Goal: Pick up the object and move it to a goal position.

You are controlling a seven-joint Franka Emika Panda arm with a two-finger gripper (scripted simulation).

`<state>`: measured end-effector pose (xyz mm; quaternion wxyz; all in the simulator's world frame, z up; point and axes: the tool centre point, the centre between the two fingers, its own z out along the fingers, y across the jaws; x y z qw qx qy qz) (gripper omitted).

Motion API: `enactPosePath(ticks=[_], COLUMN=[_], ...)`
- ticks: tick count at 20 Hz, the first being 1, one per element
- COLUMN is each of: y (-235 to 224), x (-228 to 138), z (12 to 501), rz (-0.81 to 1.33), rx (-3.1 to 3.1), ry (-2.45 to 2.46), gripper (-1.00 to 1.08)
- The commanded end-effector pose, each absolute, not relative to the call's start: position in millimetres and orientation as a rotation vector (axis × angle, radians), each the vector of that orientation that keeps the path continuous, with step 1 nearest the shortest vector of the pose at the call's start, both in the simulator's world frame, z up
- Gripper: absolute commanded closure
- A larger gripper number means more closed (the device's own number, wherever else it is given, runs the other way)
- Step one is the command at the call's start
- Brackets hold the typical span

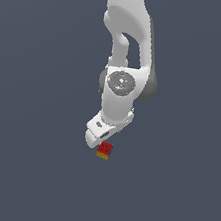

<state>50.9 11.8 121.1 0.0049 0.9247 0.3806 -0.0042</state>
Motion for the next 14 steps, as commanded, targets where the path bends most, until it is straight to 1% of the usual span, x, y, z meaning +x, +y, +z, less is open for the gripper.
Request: enactPosePath(ticks=[1,14], y=[10.7,4.5], x=[54.6,71.5], z=[116.3,93.0], rz=[-0.013,-0.006], rx=[2.853,2.607], ry=[1.293,1.747], gripper=[-0.92,-0.92])
